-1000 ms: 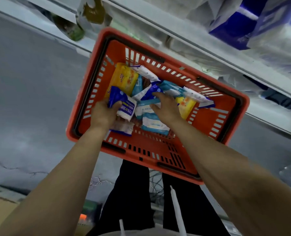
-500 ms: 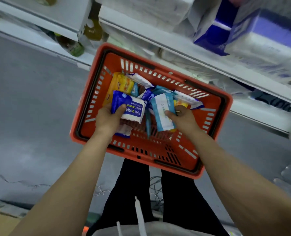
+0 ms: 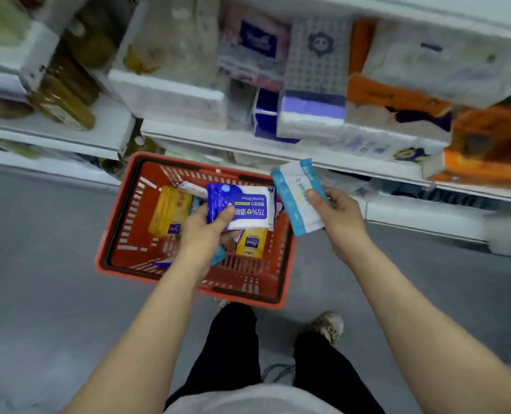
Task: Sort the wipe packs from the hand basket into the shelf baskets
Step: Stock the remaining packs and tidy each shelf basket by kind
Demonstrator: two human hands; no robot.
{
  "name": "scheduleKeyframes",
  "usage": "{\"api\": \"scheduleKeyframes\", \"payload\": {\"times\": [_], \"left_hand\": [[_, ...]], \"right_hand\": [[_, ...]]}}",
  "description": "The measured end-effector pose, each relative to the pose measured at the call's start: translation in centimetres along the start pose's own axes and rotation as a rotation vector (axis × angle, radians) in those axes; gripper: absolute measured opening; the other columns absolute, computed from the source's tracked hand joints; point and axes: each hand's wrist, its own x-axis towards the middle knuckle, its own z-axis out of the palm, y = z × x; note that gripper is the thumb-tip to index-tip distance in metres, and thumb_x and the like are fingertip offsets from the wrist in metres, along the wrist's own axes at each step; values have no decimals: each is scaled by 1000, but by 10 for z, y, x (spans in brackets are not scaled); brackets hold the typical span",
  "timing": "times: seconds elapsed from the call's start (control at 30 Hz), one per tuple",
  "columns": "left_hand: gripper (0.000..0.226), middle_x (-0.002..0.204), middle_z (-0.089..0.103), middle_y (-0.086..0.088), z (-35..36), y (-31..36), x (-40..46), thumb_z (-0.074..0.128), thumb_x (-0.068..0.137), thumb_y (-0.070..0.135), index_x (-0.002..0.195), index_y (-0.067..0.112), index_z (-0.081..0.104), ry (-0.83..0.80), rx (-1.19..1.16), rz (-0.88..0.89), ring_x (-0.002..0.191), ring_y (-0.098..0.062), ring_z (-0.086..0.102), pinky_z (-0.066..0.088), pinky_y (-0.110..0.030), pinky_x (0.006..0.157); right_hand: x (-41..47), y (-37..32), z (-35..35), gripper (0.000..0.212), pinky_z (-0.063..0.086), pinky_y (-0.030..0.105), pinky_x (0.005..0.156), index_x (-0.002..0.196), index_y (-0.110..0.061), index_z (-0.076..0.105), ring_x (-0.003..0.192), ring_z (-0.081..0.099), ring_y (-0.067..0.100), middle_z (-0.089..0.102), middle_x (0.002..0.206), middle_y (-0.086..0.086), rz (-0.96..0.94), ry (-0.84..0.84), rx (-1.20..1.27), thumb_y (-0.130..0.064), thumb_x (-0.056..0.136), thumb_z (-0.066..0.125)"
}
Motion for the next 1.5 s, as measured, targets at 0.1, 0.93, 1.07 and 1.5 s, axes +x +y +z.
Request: {"api": "scheduleKeyframes", "payload": {"times": [0.1,0.93,1.07,1.5], "left_hand": [[24,99,73,-4,72,4,-35,67,89,7,112,11,63,-45,20,77,82,-12,71,57,-24,61],[17,81,76,3,629,67,-209,77,82,19,96,21,68,-711,289,394,73,-13,73,53,-20,56],[18,95,71,-12,734,77,-204,70,87,11,103,8,61,-658,177,383,80,-24,72,58,-36,66],[17,90,73,-6,1000,129,-169,75,83,18,95,20,64,-758,321,437,68,-11,70,60,-31,60]], "right_hand": [[-27,-22,-68,15,57,35,85,104,-14,68,91,71,19,75,104,7,-19,-36,175,-16,89,71],[-120,-162,-562,14,57,25,64,104,-9,66,82,73,17,76,96,6,-380,317,551,-12,90,66],[-88,-198,-639,19,58,26,64,109,-11,64,79,72,13,77,95,3,-415,378,509,-13,90,66],[5,-297,-890,26,57,30,69,109,-6,67,87,72,22,74,105,11,-395,429,274,-11,84,74]]}}
